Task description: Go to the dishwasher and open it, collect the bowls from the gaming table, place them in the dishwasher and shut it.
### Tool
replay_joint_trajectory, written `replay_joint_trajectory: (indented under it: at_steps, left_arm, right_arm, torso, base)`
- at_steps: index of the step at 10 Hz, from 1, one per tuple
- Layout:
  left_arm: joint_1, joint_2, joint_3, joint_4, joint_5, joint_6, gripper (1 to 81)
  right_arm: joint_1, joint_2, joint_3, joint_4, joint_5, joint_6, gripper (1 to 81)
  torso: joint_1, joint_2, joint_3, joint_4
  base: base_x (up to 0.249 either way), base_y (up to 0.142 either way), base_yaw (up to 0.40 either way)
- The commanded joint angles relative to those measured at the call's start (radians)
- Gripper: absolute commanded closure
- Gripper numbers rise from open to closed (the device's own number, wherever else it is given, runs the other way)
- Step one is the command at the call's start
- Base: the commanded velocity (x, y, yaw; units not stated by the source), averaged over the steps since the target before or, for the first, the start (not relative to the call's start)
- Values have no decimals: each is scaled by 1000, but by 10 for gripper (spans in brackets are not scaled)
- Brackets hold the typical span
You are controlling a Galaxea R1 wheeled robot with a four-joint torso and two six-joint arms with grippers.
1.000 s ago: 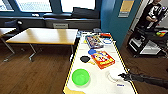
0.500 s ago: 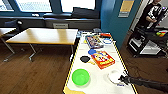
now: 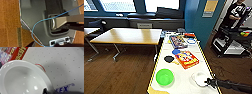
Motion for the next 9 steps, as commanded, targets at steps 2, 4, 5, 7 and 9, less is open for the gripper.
replay_joint_trajectory:
  at_steps: [2, 4, 5, 7, 9]
  left_arm:
    - [-17, 9, 3, 1, 64, 2, 10]
    - [-18, 15, 3, 9, 61, 3, 10]
    - [-18, 21, 3, 10, 59, 5, 10]
    - [-18, 32, 4, 12, 58, 8, 10]
    - [-18, 35, 4, 12, 58, 11, 10]
  right_arm:
    - [322, -329, 318, -5, -183, 18, 811]
    - [336, -473, 417, -11, -210, 27, 811]
    - [338, -541, 460, -39, -244, 27, 811]
    - [325, -635, 525, -92, -310, 26, 811]
    - [269, -699, 589, -126, -309, 21, 811]
  torso:
    - [0, 0, 0, 0]
    - [0, 0, 0, 0]
    - [0, 0, 0, 0]
    - [0, 0, 0, 0]
    - [0, 0, 0, 0]
  base:
    - [0, 0, 0]
    - [0, 0, 0]
    - [0, 0, 0]
    - [0, 0, 0]
    - [0, 0, 0]
